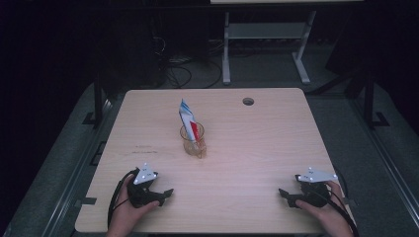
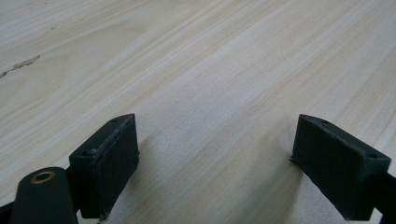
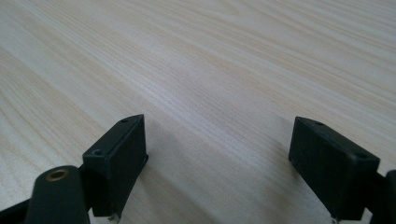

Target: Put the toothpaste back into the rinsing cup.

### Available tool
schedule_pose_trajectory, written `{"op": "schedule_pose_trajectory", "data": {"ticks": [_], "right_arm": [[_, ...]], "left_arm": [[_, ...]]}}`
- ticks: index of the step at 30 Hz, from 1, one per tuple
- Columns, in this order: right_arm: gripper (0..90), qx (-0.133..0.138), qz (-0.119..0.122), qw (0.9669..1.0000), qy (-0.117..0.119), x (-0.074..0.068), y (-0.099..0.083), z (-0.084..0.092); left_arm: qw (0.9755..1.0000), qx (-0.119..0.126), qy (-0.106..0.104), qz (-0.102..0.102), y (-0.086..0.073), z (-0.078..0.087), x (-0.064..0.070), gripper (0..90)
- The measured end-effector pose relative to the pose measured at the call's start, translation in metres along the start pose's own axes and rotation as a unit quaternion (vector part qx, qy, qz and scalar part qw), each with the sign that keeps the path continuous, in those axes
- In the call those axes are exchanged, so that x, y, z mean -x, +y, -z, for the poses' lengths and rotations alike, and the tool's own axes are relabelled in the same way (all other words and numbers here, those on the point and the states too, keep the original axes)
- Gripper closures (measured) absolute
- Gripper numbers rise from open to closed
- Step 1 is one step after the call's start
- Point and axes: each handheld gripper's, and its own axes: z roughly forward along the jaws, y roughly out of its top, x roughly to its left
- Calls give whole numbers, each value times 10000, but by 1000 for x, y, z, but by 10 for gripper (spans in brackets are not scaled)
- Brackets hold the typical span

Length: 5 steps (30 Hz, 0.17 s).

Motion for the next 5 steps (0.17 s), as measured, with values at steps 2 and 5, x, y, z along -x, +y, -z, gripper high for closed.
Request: {"op": "schedule_pose_trajectory", "data": {"ticks": [2,5], "right_arm": [[181,15,-9,10000,12,0,0,0],[178,24,-20,10000,29,1,-1,-1]], "left_arm": [[10000,0,0,1,0,0,0,134],[10000,1,0,1,0,0,0,134]]}}
